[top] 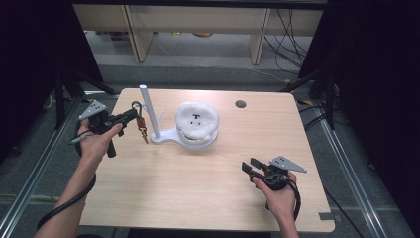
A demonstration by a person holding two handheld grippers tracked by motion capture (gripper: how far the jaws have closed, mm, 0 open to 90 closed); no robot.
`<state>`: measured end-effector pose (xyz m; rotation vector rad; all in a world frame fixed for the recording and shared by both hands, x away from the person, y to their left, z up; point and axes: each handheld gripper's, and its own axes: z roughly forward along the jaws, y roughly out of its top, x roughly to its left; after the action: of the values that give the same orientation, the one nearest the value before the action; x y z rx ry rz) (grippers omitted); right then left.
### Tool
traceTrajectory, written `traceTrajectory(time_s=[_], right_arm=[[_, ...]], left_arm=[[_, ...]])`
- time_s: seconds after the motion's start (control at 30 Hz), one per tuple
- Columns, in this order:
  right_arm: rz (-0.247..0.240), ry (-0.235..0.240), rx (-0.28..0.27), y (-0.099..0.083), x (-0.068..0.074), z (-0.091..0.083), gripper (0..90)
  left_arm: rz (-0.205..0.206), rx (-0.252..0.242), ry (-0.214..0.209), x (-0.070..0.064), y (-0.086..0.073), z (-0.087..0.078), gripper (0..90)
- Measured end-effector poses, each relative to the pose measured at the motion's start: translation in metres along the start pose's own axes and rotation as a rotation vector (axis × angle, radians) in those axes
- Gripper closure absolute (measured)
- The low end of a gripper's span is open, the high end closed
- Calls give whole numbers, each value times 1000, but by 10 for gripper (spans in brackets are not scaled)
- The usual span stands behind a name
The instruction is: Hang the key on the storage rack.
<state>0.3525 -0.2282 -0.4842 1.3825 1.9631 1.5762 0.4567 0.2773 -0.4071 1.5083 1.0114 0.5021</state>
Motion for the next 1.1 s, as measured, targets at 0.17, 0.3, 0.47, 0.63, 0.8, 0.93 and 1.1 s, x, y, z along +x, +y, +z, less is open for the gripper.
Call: traceTrajectory(time_s=[0.17,0.3,0.47,0.63,0.8,0.93,1.1], right_arm=[[-48,-7,-11,0,-4,0,542],[-52,-12,-22,0,-4,0,542],[-49,-8,-15,0,-4,-1,539],[-6,-1,2,-1,-1,-1,535],[-8,-2,4,-3,1,0,532],[-36,6,-9,-2,0,1,531],[-53,-4,-14,-2,-3,1,526]], left_arm=[[-7,8,4,1,-3,3,846],[-16,10,8,0,-4,6,846],[-15,13,13,0,-6,11,846],[-10,1,27,-1,-9,15,844],[0,-2,38,-4,-11,18,843],[11,-3,47,-4,-13,20,840],[36,16,63,-6,-17,23,828]])
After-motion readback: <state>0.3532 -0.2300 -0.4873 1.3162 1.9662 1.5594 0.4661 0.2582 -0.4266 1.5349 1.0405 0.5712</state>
